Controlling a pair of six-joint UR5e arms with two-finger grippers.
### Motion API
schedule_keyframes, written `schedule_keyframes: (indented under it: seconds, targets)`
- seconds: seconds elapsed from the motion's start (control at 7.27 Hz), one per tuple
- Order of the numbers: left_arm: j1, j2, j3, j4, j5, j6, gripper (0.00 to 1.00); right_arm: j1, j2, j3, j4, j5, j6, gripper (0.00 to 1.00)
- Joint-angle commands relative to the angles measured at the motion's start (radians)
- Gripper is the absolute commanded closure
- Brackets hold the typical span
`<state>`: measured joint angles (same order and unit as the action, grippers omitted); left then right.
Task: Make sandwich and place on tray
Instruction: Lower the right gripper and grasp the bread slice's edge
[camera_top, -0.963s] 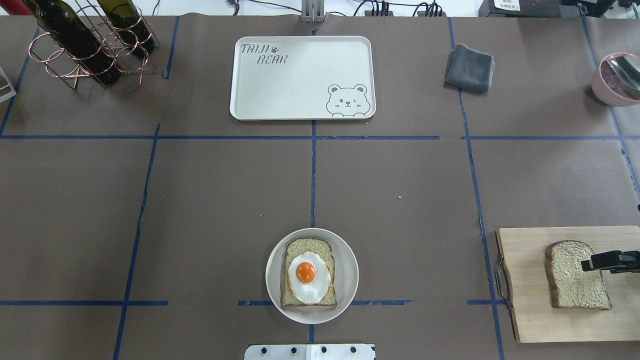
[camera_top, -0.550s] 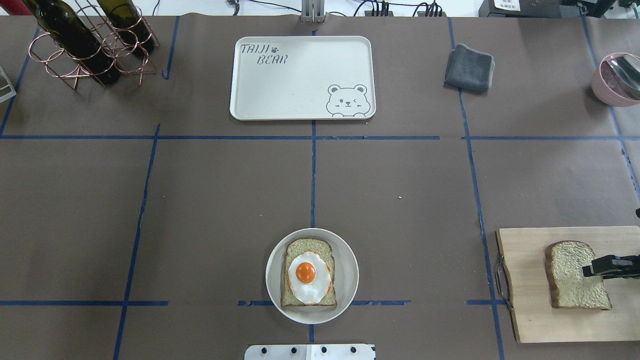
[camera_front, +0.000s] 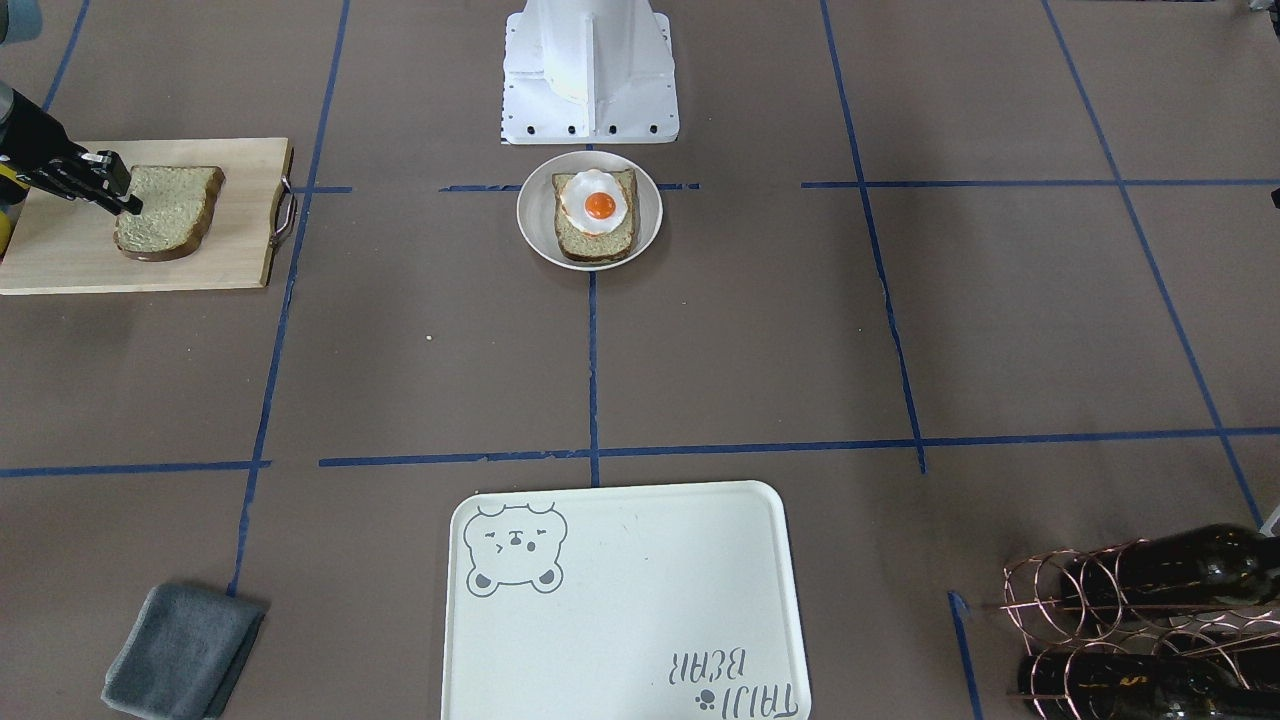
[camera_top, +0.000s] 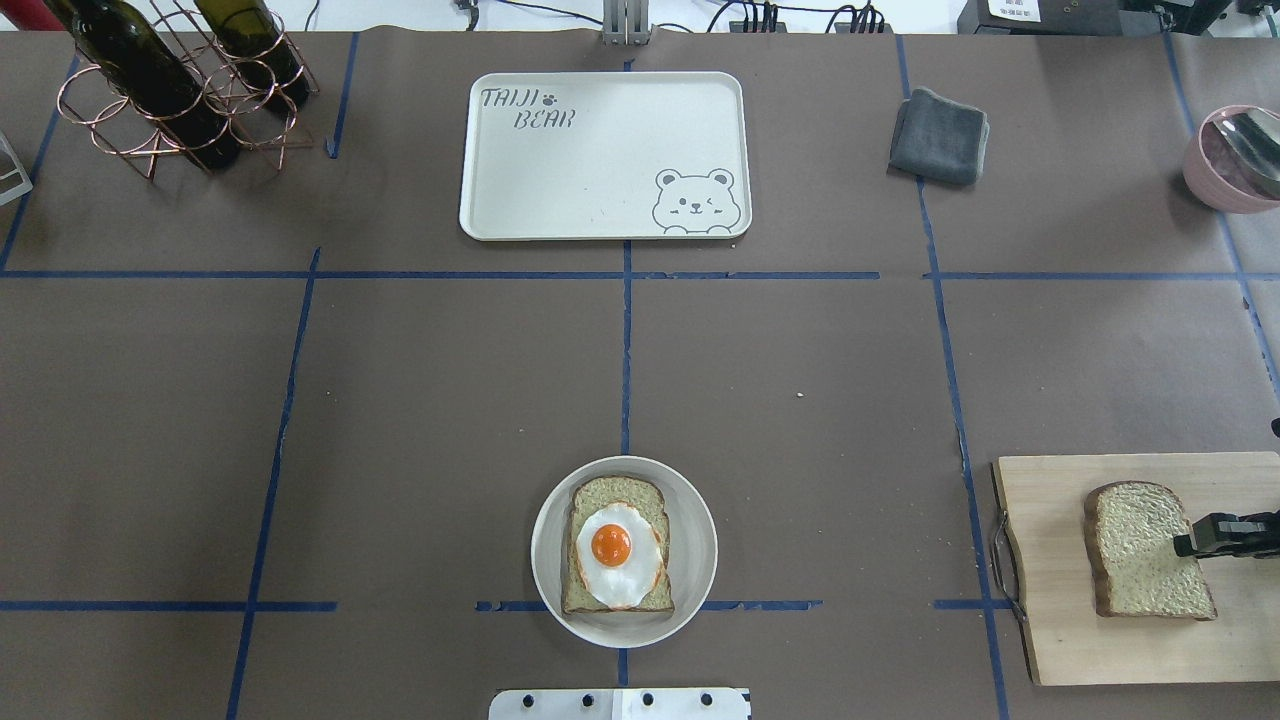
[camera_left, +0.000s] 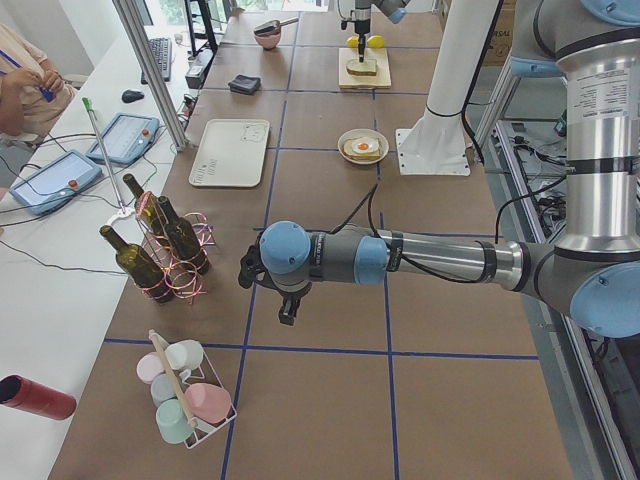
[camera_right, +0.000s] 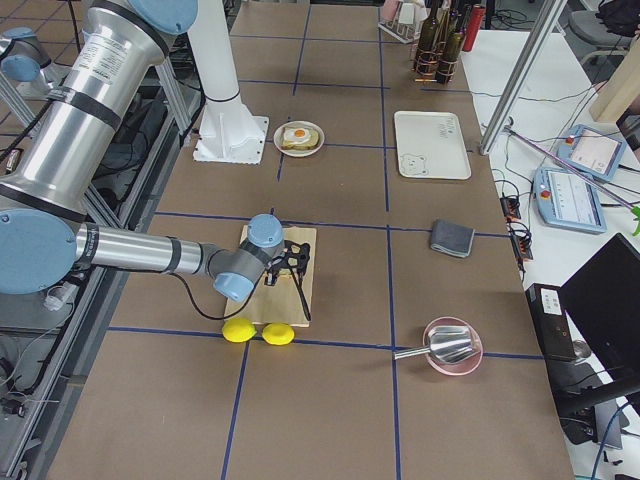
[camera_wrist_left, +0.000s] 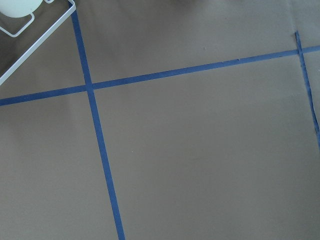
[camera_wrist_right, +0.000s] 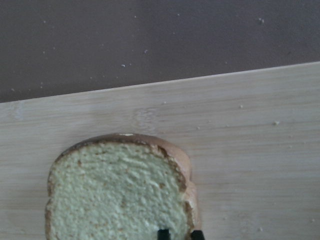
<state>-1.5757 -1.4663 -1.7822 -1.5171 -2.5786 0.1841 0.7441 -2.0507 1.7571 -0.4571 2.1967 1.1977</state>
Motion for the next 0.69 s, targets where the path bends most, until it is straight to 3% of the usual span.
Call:
schedule_keyframes:
  seconds: [0.0,0.55]
  targets:
    - [0.0,0.0,-0.003,0.0,0.0,0.0,0.0,0.0,0.0,-0.001,0.0,0.0,0.002,1.0]
    - [-0.001,0.0,-0.02,0.001,0.0,-0.002,0.0,0.005,0.003,0.057,0.056,0.026,0.105,1.0]
